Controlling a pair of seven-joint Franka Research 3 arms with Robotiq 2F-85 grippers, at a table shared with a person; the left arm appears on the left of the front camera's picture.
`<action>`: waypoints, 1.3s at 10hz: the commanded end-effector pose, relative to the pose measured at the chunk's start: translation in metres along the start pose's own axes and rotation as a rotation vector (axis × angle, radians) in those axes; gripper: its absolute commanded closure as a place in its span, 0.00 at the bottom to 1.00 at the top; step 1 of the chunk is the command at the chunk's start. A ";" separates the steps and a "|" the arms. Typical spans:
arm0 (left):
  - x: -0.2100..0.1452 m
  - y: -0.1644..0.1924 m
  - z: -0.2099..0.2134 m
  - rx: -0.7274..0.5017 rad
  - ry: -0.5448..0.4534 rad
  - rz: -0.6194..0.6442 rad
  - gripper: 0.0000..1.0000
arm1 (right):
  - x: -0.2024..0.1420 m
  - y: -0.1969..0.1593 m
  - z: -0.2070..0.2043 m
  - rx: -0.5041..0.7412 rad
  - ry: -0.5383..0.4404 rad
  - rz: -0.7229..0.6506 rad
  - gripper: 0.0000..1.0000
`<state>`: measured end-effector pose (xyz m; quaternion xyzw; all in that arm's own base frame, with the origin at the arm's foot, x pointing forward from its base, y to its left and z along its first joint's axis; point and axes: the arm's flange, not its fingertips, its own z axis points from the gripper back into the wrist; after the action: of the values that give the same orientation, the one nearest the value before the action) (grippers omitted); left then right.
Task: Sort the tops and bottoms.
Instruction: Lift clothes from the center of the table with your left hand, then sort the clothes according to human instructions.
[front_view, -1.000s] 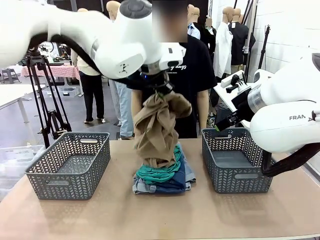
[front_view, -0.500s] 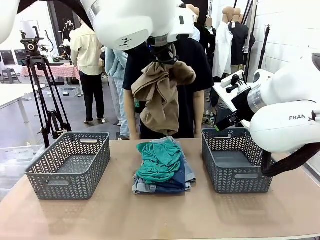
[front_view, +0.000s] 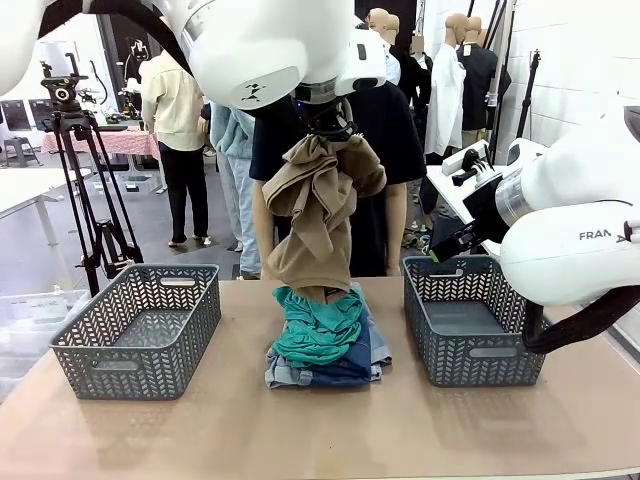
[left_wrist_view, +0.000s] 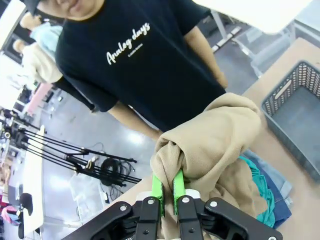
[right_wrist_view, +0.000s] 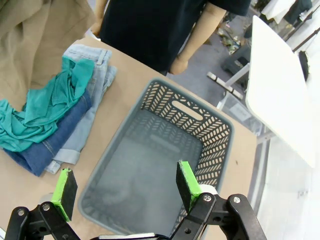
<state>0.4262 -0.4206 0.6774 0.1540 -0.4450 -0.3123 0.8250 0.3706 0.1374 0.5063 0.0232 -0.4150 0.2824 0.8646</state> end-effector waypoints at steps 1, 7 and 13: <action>0.004 0.004 0.005 0.022 -0.022 -0.010 1.00 | 0.000 0.000 0.000 -0.005 -0.003 0.001 0.00; 0.004 0.004 0.005 0.022 -0.022 -0.010 1.00 | 0.000 0.000 0.000 -0.005 -0.003 0.001 0.00; 0.004 0.004 0.005 0.022 -0.022 -0.010 1.00 | 0.000 0.000 0.000 -0.005 -0.003 0.001 0.00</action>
<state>0.4259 -0.4207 0.6791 0.1562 -0.4477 -0.3130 0.8229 0.3706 0.1374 0.5063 0.0232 -0.4150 0.2824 0.8646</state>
